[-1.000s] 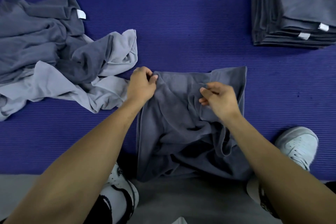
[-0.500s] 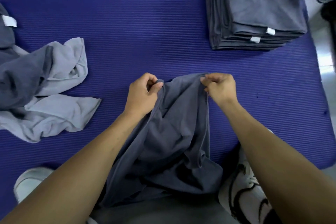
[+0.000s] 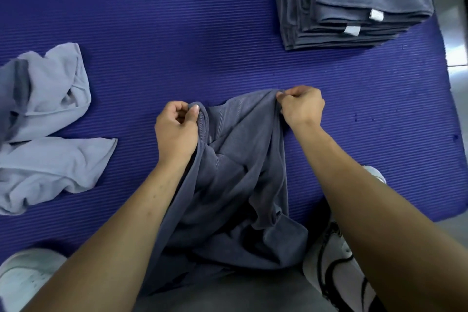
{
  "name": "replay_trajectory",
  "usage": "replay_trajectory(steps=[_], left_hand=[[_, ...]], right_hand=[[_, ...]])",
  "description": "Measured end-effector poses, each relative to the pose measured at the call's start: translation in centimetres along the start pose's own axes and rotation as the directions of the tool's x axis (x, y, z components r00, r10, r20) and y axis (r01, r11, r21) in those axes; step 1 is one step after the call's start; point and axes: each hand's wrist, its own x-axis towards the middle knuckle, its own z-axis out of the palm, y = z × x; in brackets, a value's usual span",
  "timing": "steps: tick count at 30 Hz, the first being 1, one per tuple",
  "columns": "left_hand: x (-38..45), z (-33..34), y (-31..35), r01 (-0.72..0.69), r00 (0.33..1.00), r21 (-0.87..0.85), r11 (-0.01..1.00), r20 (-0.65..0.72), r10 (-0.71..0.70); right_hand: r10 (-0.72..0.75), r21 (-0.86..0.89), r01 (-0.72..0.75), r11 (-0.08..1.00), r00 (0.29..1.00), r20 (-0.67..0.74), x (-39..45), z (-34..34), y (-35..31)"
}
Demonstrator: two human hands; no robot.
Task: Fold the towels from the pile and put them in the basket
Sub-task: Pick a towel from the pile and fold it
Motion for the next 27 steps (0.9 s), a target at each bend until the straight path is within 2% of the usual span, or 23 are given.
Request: replay_trajectory(steps=[5, 12, 15, 17, 19, 21, 24, 27], left_hand=[[0.1, -0.1, 0.0, 0.001, 1.0, 0.002, 1.0, 0.008, -0.001], [0.1, -0.1, 0.1, 0.016, 1.0, -0.008, 1.0, 0.01, -0.016], [0.3, -0.3, 0.3, 0.067, 0.997, -0.01, 0.998, 0.037, -0.067], [0.4, -0.9, 0.9, 0.143, 0.988, -0.003, 0.99, 0.065, -0.142], [0.3, -2.0, 1.9, 0.163, 0.984, 0.083, 0.983, 0.059, -0.169], [-0.1, -3.7, 3.2, 0.116, 0.992, 0.219, 0.969, 0.015, -0.123], [-1.7, -7.2, 6.2, 0.068, 0.997, 0.397, 0.915, -0.004, -0.072], [-4.1, -11.3, 9.9, 0.004, 0.999, 0.57, 0.822, 0.036, -0.03]], right_hand=[[0.073, -0.023, -0.071, 0.997, 0.995, 0.071, 0.3, -0.7, -0.7], [0.038, -0.316, 0.014, 0.949, 0.987, 0.156, 0.9, -0.2, -2.1], [-0.008, -0.342, 0.073, 0.937, 0.983, 0.185, 0.3, -0.5, -2.5], [-0.075, -0.293, 0.116, 0.949, 0.986, 0.148, -1.1, -0.8, -2.6], [-0.128, -0.215, 0.148, 0.965, 0.986, 0.104, -3.1, -1.6, -3.1], [-0.162, -0.162, 0.176, 0.971, 0.982, 0.098, -5.1, -2.7, -4.4], [-0.195, -0.129, 0.215, 0.968, 0.969, 0.153, -8.4, -5.3, -7.3], [-0.241, -0.186, 0.287, 0.94, 0.942, 0.234, -11.9, -8.7, -10.4]])
